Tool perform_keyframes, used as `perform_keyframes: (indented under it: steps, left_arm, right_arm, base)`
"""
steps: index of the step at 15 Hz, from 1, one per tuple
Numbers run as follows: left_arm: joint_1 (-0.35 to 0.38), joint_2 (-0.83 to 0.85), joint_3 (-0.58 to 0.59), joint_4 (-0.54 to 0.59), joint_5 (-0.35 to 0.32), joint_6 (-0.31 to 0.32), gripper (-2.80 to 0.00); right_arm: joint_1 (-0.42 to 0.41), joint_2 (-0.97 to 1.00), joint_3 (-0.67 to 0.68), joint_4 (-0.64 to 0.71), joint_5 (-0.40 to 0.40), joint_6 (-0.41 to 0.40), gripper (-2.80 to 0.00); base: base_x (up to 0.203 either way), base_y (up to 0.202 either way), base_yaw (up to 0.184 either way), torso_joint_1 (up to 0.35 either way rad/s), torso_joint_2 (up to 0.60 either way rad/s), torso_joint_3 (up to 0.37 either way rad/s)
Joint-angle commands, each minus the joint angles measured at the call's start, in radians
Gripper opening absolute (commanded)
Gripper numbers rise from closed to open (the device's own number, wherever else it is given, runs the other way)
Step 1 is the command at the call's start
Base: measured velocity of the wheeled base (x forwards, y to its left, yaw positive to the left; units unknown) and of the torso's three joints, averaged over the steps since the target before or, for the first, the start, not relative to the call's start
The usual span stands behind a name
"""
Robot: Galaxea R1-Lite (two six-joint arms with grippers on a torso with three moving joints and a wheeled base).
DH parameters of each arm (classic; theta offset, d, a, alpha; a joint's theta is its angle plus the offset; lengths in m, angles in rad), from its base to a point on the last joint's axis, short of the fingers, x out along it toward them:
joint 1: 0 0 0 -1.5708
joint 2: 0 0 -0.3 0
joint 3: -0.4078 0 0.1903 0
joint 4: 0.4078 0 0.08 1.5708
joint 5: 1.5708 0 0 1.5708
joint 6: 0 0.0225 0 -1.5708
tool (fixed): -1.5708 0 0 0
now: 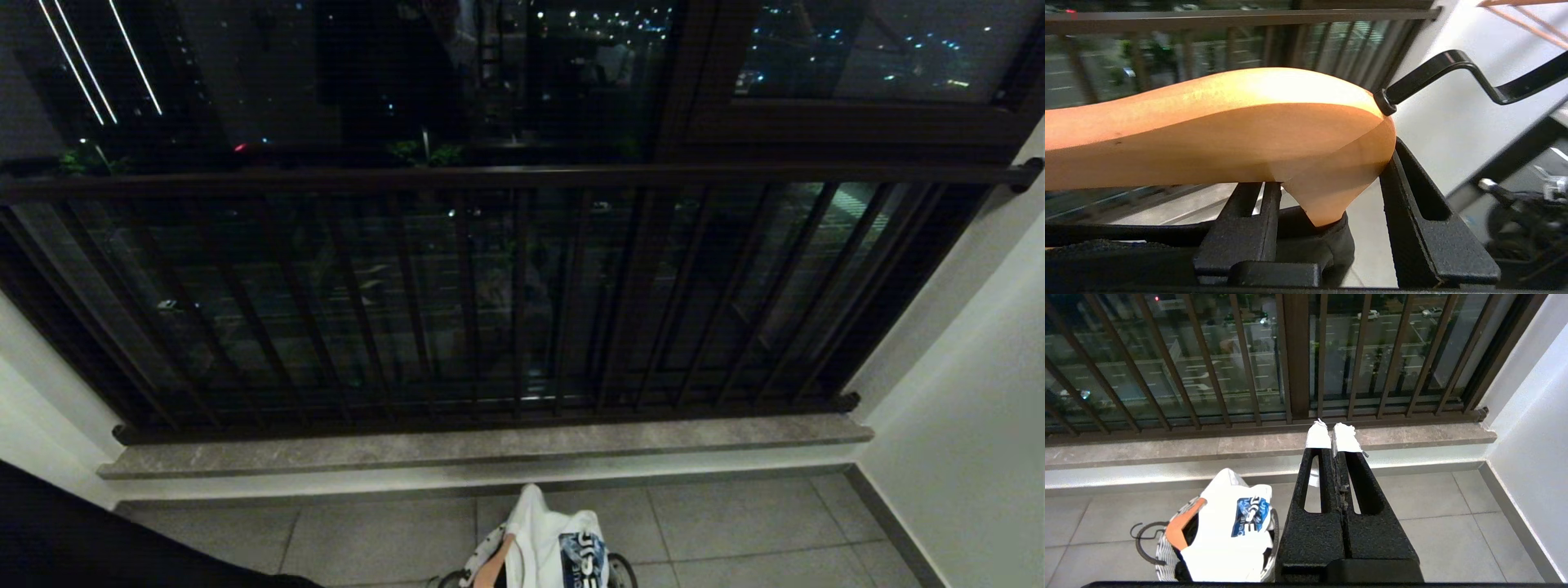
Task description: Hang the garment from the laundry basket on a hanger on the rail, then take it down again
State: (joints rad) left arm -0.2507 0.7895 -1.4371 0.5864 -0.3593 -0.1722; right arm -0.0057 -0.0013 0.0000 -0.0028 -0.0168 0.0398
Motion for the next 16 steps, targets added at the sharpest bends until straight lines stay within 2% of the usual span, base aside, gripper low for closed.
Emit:
perform_keyframes:
  steps: [1,4,6,11,16]
  left_arm:
    - [-0.004,0.049,-0.023,0.003,-0.012,-0.007,-2.8]
    - [-0.062,0.102,-0.067,0.001,-0.015,-0.017,-2.8]
    - [-0.105,0.123,-0.108,0.001,-0.014,-0.059,-2.8]
    - [-0.107,0.129,-0.15,-0.023,0.039,-0.137,-2.8]
    - [-0.11,0.208,-0.15,-0.036,-0.032,-0.134,-2.8]
  right_arm:
    - [0.0,0.0,0.0,0.0,0.0,0.0,-2.8]
    - [0.0,0.0,0.0,0.0,0.0,0.0,-2.8]
    - [0.0,0.0,0.0,0.0,0.0,0.0,-2.8]
    - [0.0,0.0,0.0,0.0,0.0,0.0,-2.8]
    - [0.0,0.0,0.0,0.0,0.0,0.0,-2.8]
  base:
    - [0.0,0.0,0.0,0.0,0.0,0.0]
    - [0.0,0.0,0.0,0.0,0.0,0.0]
    - [0.0,0.0,0.0,0.0,0.0,0.0]
    - [0.0,0.0,0.0,0.0,0.0,0.0]
    - [0.0,0.0,0.0,0.0,0.0,0.0]
